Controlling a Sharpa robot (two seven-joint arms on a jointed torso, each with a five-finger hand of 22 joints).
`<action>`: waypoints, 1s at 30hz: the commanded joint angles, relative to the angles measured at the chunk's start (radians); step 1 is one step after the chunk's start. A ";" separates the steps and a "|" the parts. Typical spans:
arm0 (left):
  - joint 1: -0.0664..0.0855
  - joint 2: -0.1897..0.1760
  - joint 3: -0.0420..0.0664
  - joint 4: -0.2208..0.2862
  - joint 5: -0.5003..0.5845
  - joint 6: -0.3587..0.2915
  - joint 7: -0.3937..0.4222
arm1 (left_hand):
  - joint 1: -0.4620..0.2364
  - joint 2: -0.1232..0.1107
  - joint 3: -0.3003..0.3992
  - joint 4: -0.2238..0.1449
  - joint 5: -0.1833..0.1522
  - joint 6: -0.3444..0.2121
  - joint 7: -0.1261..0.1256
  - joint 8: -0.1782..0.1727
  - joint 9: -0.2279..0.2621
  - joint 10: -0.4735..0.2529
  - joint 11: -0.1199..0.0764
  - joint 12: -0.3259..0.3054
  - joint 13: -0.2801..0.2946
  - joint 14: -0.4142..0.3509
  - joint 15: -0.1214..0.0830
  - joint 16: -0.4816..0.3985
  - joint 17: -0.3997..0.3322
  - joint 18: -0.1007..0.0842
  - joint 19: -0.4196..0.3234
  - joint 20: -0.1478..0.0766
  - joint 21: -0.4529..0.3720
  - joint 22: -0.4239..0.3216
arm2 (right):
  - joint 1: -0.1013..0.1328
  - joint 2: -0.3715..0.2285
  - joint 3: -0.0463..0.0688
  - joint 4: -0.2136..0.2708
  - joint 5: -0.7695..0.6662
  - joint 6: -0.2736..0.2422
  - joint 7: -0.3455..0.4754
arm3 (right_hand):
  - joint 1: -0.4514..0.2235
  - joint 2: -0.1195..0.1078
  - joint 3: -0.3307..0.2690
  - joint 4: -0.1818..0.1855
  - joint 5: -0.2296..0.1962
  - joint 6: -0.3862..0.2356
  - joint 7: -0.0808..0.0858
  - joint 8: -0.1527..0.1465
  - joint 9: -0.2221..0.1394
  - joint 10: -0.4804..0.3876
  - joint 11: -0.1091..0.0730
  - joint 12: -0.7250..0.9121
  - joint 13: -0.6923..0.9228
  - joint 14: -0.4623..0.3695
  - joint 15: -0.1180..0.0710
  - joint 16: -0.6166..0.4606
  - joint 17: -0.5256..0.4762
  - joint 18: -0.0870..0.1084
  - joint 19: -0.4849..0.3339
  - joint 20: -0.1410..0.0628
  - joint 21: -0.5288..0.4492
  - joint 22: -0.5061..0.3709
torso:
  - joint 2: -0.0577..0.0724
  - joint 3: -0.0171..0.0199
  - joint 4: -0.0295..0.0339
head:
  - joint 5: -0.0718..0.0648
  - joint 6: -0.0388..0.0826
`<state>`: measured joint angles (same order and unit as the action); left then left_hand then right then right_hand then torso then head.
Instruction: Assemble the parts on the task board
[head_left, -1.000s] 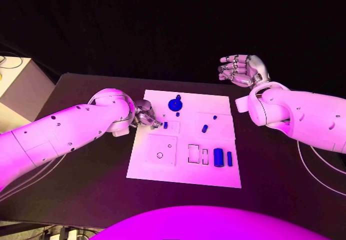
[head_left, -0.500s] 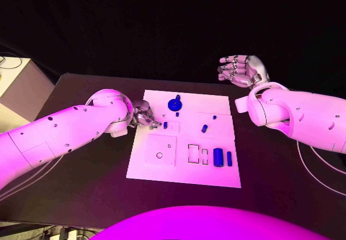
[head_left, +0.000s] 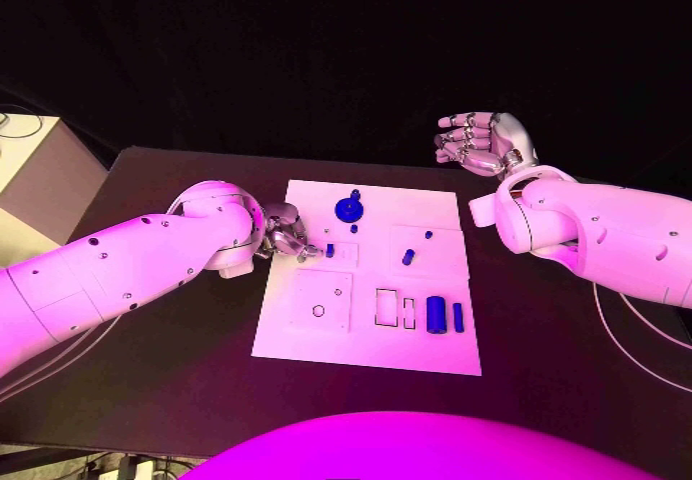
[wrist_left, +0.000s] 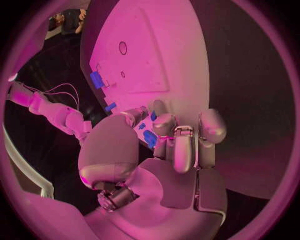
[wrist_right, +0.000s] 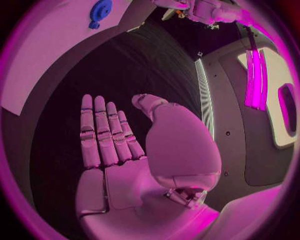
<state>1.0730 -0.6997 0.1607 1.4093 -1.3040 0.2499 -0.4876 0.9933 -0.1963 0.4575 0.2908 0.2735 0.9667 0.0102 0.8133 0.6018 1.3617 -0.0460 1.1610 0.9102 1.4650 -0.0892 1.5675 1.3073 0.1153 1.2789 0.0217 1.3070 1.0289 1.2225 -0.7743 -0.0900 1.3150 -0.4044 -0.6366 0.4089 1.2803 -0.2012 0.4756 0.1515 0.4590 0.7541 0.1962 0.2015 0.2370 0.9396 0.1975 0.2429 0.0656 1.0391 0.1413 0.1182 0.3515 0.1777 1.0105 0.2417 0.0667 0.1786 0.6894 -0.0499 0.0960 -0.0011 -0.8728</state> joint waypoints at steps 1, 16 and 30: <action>0.000 -0.001 0.001 0.004 0.013 -0.017 -0.001 | -0.006 -0.001 -0.020 0.001 -0.029 -0.001 0.007 -0.004 -0.002 -0.007 -0.001 -0.007 0.000 0.106 -0.002 0.003 0.263 -0.006 -0.003 -0.001 -0.006 -0.002 | -0.001 0.000 0.000 0.002 -0.002 0.013 0.007 | -0.008 0.001 -0.007 -0.001 0.003 0.006 0.073 -0.004 -0.002 -0.003 0.003 -0.007 -0.001 -0.005 0.004 -0.007 -0.001 0.004 -0.002 0.006 -0.002 -0.002 | 0.000 0.0005 0.0005 | 0.002 0.000; -0.005 -0.028 0.021 0.026 0.038 -0.033 0.003 | 0.007 -0.016 -0.069 -0.001 -0.076 -0.008 0.008 -0.009 -0.006 -0.018 0.001 -0.022 -0.018 0.106 -0.001 0.003 0.263 -0.003 -0.011 0.000 -0.014 -0.016 | -0.002 -0.002 0.000 0.002 -0.002 0.013 0.006 | -0.007 0.001 -0.008 -0.003 0.002 0.004 0.074 -0.006 -0.003 -0.006 0.004 -0.007 -0.001 -0.010 0.006 -0.011 -0.005 0.004 -0.007 0.007 -0.003 -0.007 | 0.001 0.0013 0.0000 | -0.003 0.000; -0.014 -0.056 0.131 0.023 0.327 -0.241 0.157 | 0.230 0.066 -0.040 -0.011 -0.039 -0.250 0.121 -0.093 -0.075 -0.365 0.103 -0.326 -0.384 -0.194 0.078 -0.463 -0.370 0.069 -0.267 0.070 -0.393 -0.478 | -0.007 -0.003 0.000 -0.001 -0.002 0.013 0.012 | -0.006 0.001 -0.008 -0.004 0.002 0.004 0.074 -0.006 -0.003 -0.006 0.005 -0.007 -0.001 -0.010 0.006 -0.012 -0.006 0.004 -0.007 0.008 -0.002 -0.009 | -0.001 0.0010 -0.0012 | -0.003 0.000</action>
<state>1.0595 -0.7598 0.2906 1.4359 -1.0911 0.1268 -0.4407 1.2125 -0.1367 0.4087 0.2773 0.2329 0.7222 0.1265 0.7247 0.5312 1.0024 0.0511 0.8402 0.5316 1.2882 -0.0137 1.1333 0.9715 0.1698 1.0100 0.0849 0.9248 0.5589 1.2160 -0.7779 -0.0902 1.3139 -0.4042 -0.6366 0.4078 1.2804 -0.2013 0.4717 0.1476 0.4590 0.7541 0.1962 0.2009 0.2349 0.9356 0.2014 0.2390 0.0659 1.0340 0.1465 0.1105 0.3472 0.1777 1.0069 0.2453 0.0667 0.1697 0.6890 -0.0496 0.0961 -0.0058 -0.8728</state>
